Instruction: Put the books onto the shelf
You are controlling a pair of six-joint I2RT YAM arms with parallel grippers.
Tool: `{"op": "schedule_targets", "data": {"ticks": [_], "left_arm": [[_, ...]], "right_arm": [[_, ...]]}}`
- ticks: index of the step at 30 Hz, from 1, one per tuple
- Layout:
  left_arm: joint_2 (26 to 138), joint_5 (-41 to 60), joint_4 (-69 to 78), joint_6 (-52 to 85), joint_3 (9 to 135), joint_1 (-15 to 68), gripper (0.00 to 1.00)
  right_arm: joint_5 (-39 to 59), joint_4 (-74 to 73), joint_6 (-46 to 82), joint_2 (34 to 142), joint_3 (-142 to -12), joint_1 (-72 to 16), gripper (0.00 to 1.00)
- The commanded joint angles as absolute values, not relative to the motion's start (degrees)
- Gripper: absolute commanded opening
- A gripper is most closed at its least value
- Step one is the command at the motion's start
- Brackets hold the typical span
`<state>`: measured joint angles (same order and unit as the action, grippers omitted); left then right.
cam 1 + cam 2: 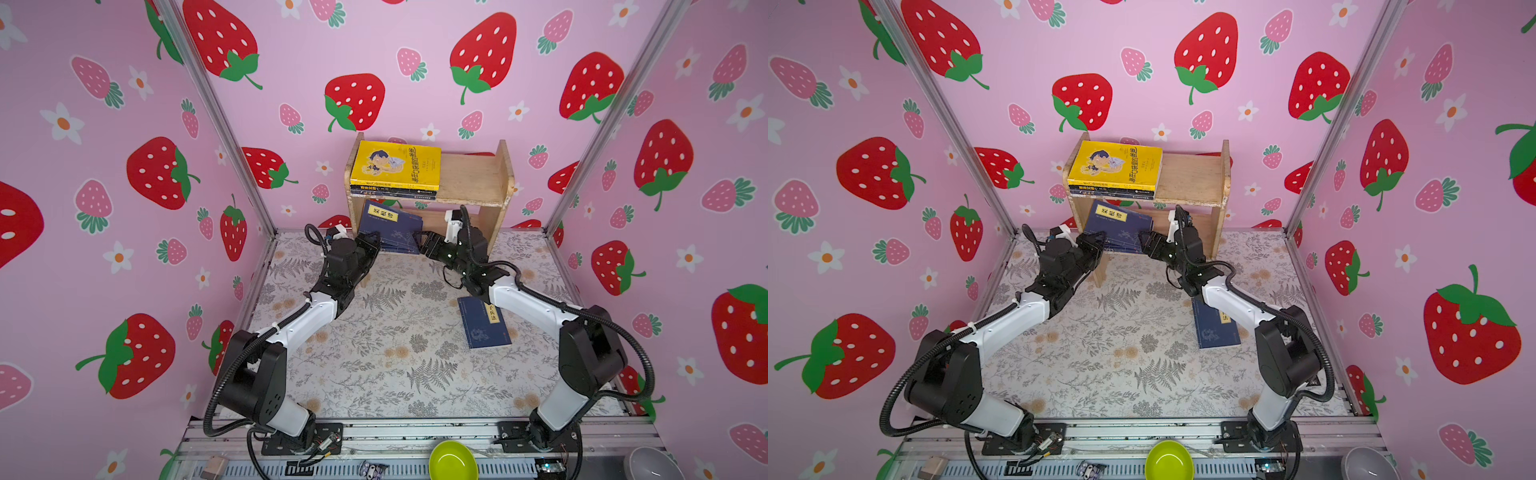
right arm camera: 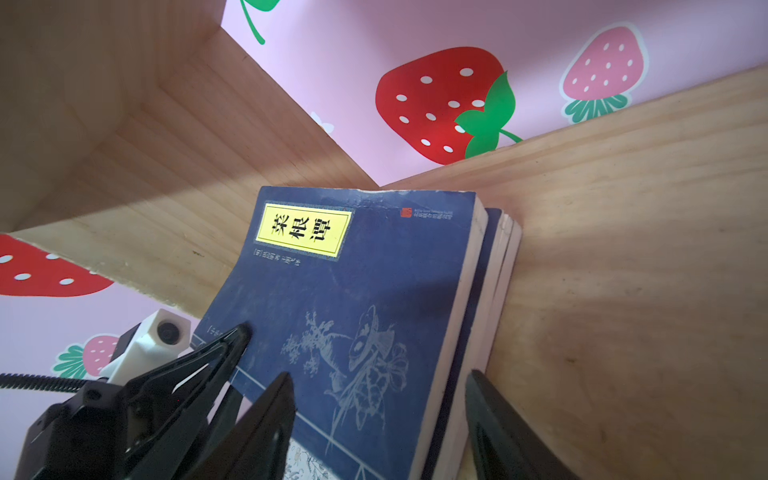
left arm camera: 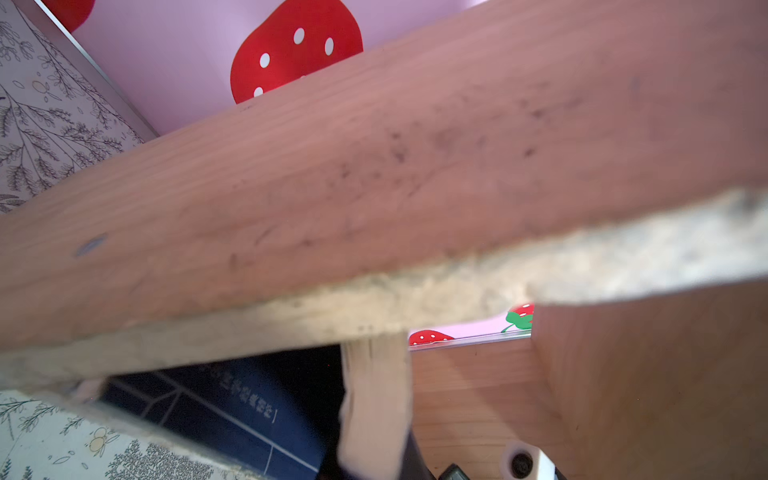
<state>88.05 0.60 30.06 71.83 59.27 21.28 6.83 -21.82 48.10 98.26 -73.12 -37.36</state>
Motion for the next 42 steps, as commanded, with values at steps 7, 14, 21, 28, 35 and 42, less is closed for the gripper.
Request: {"op": "schedule_targets", "data": {"ticks": [7,14,21,28,35,42], "left_arm": [[89.0,0.7,33.0,72.3,61.5,21.2,0.0],[89.0,2.6,32.8,71.9,61.6,20.9,0.0],[89.4,5.1,32.7,72.2,61.8,20.3,0.0],[89.7,4.8,31.5,72.9,61.4,20.3,0.0],[89.5,5.2,29.5,73.2,61.4,20.3,0.03],[86.6,3.7,23.2,72.0,61.4,20.2,0.5]], "right_arm": [[4.0,-18.3,46.6,101.1,-76.2,-38.6,0.64],[4.0,-18.0,46.8,103.1,-77.7,-39.2,0.62],[4.1,-17.9,46.2,103.6,-78.6,-39.2,0.63],[4.0,-17.1,46.4,104.5,-79.4,-39.3,0.6],[0.5,-16.1,46.6,105.4,-79.7,-40.1,0.56],[-1.6,-14.8,46.2,106.3,-80.4,-40.5,0.53]]}}
